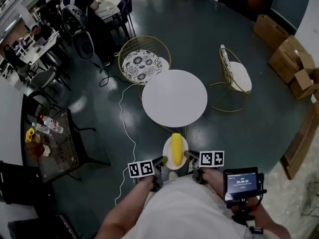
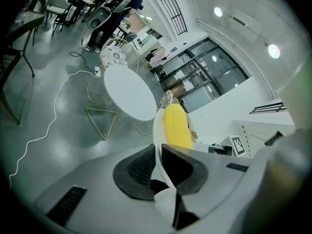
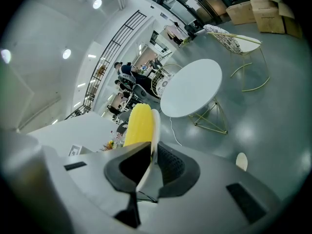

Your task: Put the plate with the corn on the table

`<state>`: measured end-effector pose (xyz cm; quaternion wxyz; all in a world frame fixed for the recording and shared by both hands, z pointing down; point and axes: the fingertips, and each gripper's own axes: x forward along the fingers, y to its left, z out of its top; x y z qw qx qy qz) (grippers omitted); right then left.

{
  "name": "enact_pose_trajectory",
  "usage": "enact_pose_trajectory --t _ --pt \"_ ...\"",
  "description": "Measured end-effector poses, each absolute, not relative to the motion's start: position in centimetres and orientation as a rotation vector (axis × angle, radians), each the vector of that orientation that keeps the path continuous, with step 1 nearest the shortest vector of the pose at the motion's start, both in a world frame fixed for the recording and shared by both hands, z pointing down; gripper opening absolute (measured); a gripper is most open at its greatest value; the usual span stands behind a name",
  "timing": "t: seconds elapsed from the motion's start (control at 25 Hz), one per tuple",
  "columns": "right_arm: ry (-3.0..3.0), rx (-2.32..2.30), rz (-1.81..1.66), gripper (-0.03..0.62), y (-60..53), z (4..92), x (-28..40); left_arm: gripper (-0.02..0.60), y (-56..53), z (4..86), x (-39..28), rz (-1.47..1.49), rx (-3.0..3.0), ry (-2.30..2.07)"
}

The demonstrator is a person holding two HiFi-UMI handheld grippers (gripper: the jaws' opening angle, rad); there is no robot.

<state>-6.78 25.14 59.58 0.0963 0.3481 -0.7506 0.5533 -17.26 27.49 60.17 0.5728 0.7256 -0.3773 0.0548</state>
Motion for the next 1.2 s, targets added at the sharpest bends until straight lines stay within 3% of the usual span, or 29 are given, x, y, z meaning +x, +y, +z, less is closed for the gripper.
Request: enact_pose_trajectory --t 0.28,1.2 --pt "-2.245 1.033 1.656 0.051 20.3 58.9 -2.4 0.044 22.9 59.5 -12.8 0.149 1.701 -0.886" --pt "-2.286 0.962 1.653 0.051 16.6 59.7 1.1 0.046 19.7 60.6 -9.2 0.100 1.682 -0.938"
